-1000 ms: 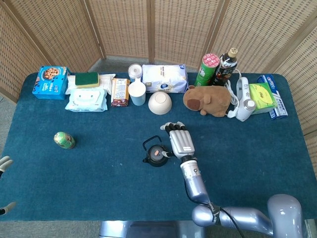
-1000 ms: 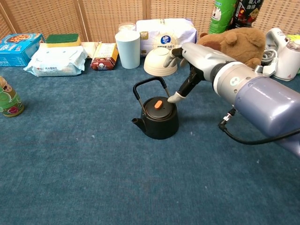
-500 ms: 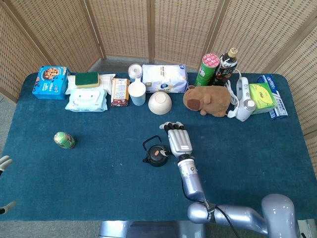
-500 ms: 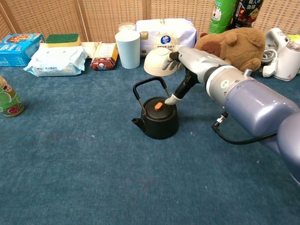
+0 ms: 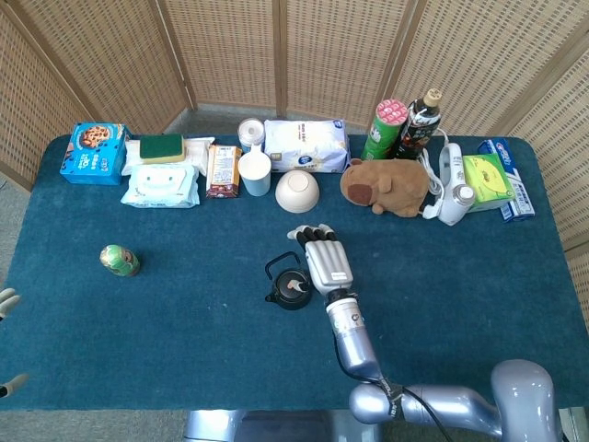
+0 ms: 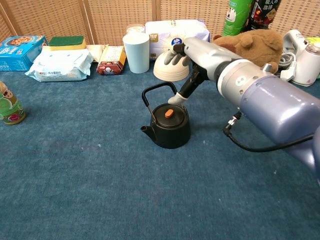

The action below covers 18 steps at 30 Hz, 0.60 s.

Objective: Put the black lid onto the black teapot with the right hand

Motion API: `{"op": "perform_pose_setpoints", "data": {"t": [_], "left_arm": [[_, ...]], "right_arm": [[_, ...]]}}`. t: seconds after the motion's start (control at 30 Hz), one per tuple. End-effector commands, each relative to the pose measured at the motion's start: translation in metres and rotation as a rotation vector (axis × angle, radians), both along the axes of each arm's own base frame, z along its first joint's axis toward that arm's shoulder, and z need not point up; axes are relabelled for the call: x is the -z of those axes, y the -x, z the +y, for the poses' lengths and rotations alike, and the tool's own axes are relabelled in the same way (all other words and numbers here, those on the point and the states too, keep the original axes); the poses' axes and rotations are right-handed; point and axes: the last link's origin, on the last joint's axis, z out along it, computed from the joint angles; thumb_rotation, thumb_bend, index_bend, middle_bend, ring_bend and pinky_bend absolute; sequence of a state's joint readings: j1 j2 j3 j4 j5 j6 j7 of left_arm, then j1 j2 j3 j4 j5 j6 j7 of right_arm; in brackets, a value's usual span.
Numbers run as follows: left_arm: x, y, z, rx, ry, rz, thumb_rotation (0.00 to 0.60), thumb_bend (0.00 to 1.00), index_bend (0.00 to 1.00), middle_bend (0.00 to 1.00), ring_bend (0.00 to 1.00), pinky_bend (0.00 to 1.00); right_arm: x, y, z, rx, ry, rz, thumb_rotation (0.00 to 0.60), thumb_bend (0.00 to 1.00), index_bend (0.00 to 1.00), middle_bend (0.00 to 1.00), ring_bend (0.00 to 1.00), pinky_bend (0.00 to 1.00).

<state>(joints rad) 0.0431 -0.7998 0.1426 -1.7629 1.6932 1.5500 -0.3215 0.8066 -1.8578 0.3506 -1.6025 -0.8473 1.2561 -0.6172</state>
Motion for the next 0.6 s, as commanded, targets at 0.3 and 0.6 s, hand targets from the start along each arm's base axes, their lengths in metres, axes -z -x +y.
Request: {"op": "perform_pose_setpoints", "data": {"t": [0.3, 0.6], "left_arm": [[-0.001, 0.0, -0.002, 0.006, -0.003, -0.001, 0.6, 0.08, 0.0, 0.0, 0.0, 0.1], [0.002, -0.002, -0.004, 0.014, 0.004, 0.009, 0.6, 0.08, 0.0, 0.0, 0.0, 0.1]], "right_arm": [[-0.065, 0.041, 0.035, -0.102, 0.007, 0.085, 0.6, 0.05, 0.22, 0.17, 0.16, 0.07], [-0.107, 0.105, 0.029, -0.187, 0.05, 0.123, 0.547, 0.0, 0.22, 0.12, 0.07, 0.0]]}}
